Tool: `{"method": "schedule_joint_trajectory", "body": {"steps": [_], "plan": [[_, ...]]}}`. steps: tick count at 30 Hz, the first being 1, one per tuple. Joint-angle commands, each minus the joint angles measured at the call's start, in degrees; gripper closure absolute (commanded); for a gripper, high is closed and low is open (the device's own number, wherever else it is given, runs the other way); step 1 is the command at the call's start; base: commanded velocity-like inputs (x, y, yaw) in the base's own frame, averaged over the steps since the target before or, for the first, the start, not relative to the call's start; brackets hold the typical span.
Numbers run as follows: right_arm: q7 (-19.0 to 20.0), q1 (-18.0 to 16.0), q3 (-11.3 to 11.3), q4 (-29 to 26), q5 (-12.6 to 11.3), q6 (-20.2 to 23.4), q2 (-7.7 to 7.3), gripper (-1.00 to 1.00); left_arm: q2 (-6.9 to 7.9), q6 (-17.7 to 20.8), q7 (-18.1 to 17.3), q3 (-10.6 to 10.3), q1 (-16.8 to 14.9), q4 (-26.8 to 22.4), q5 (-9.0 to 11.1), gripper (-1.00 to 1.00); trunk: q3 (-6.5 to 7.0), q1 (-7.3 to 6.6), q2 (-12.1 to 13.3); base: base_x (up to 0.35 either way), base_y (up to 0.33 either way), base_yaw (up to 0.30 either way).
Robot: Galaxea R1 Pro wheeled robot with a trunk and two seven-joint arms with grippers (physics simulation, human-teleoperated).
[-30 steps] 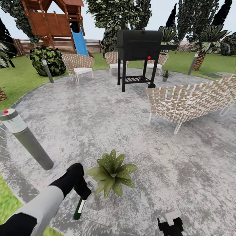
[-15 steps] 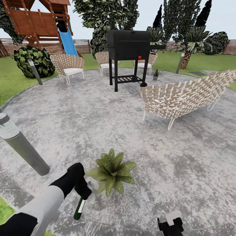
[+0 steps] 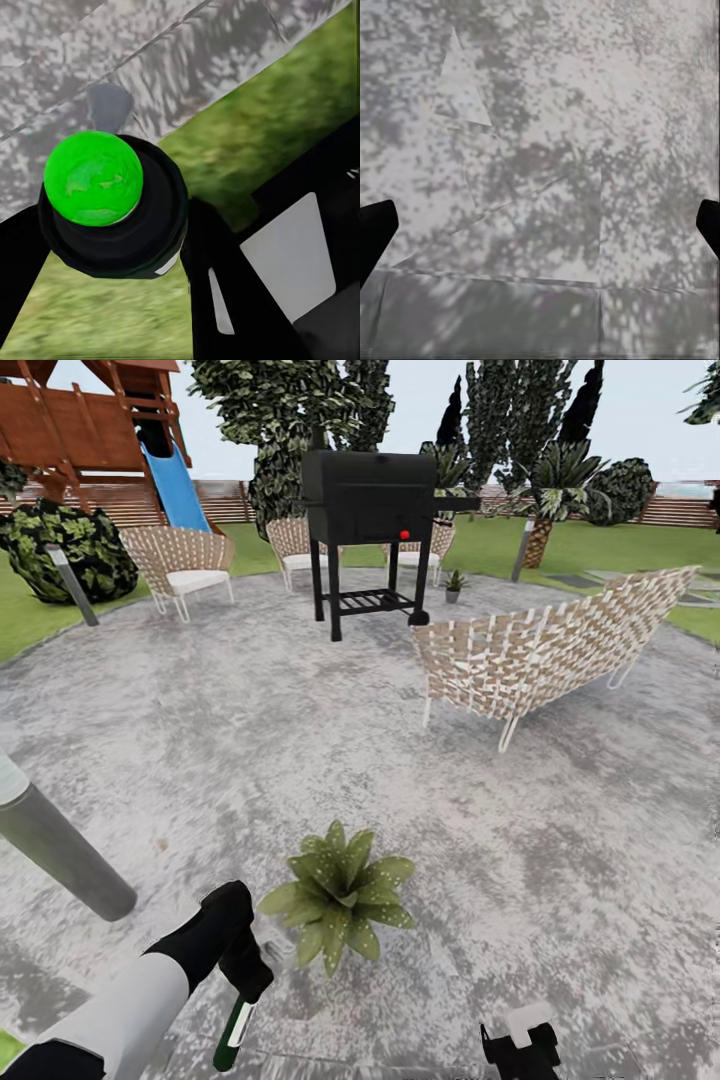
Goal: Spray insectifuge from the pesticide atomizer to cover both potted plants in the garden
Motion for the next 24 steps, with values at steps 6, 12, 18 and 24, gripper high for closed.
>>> {"method": "schedule_joint_trajectory", "body": {"steps": [6, 12, 18, 24], "plan": [[-0.28, -0.05, -0.35, 0.06, 0.61, -0.23, 0.01, -1.0, -0.21, 0.37, -0.96, 0.14, -0.29, -1.08, -0.38, 1.0, -0.05, -0.01, -0.02, 0.0, 0.0, -0.105], [-0.31, -0.04, -0.35, 0.06, 0.62, -0.23, 0.01, -1.0, -0.25, 0.3, -0.97, -0.01, -0.08, -1.12, -0.37, 1.0, -0.05, -0.01, -0.02, -0.034, 0.0, -0.002], [-0.27, -0.04, -0.35, 0.06, 0.62, -0.23, 0.01, -1.0, -0.29, 0.28, -0.77, -0.18, 0.04, -1.11, -0.37, 1.0, -0.05, -0.01, -0.02, -0.287, 0.123, -0.036], [-0.27, -0.06, -0.32, 0.06, 0.62, -0.23, 0.01, -1.0, -0.43, 0.35, -0.73, -0.08, -0.35, -1.11, -0.37, 1.0, -0.05, -0.01, -0.02, -0.167, 0.257, -0.258]]}}
